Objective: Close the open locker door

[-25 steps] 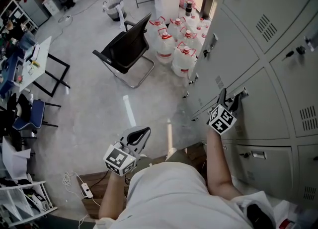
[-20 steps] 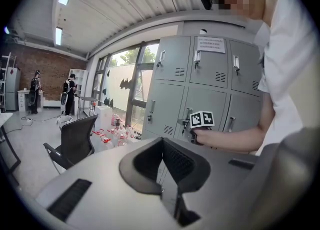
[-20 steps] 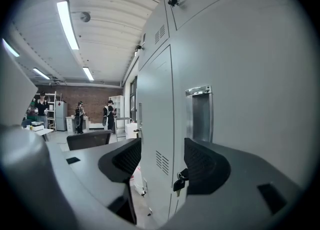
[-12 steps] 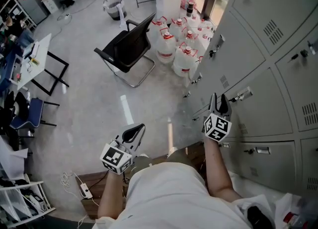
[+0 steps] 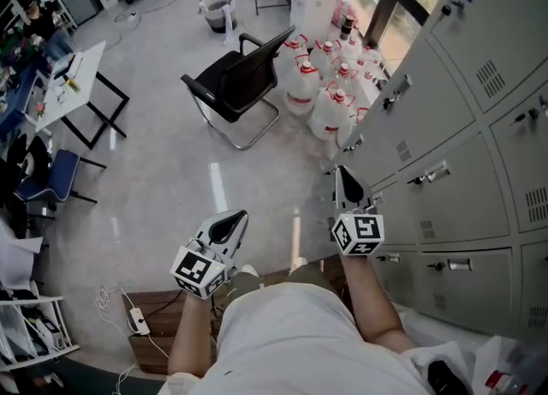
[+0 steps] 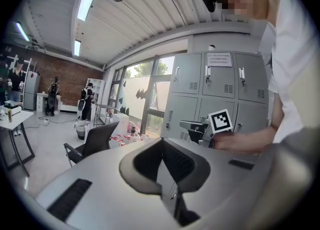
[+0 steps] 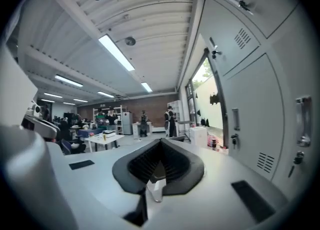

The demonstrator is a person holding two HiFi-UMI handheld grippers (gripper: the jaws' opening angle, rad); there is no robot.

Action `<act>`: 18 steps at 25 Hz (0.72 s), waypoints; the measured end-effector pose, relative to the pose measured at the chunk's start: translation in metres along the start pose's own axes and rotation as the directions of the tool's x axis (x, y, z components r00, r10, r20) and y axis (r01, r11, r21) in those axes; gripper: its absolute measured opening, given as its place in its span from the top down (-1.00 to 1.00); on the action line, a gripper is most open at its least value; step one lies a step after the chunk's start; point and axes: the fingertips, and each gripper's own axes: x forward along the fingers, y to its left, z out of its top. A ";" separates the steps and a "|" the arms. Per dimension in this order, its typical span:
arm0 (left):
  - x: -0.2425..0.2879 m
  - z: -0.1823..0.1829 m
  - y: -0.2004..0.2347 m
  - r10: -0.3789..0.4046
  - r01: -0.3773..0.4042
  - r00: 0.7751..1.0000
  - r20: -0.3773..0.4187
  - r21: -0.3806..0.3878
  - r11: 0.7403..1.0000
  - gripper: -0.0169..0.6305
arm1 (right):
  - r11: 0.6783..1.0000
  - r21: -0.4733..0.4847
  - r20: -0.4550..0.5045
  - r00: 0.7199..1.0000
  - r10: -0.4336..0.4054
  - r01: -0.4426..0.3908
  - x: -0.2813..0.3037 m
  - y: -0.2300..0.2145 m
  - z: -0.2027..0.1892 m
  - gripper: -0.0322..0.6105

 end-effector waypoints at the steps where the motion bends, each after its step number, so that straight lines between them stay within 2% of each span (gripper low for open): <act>1: -0.005 0.000 0.003 0.009 -0.009 1.000 0.004 -0.002 1.000 0.94 | 0.999 -0.011 0.001 0.999 0.046 -0.046 0.002 0.018 0.003 0.87; 5: -0.026 0.000 0.013 0.041 -0.041 0.999 0.023 -0.011 0.999 0.94 | 0.973 -0.063 -0.010 0.975 0.223 -0.223 0.002 0.086 0.012 0.87; 10: -0.047 0.002 0.021 0.073 -0.072 0.997 0.040 -0.011 0.997 0.94 | 0.911 -0.107 -0.032 0.917 0.397 -0.398 -0.007 0.149 0.025 0.87; 15: -0.061 0.004 0.029 0.094 -0.094 0.994 0.052 -0.011 0.996 0.94 | 0.834 -0.190 -0.070 0.854 0.515 -0.518 -0.019 0.188 0.022 0.87; 18: -0.064 0.005 0.031 0.097 -0.096 0.994 0.054 -0.007 0.995 0.94 | 0.805 -0.192 -0.090 0.827 0.555 -0.561 -0.026 0.200 0.018 0.87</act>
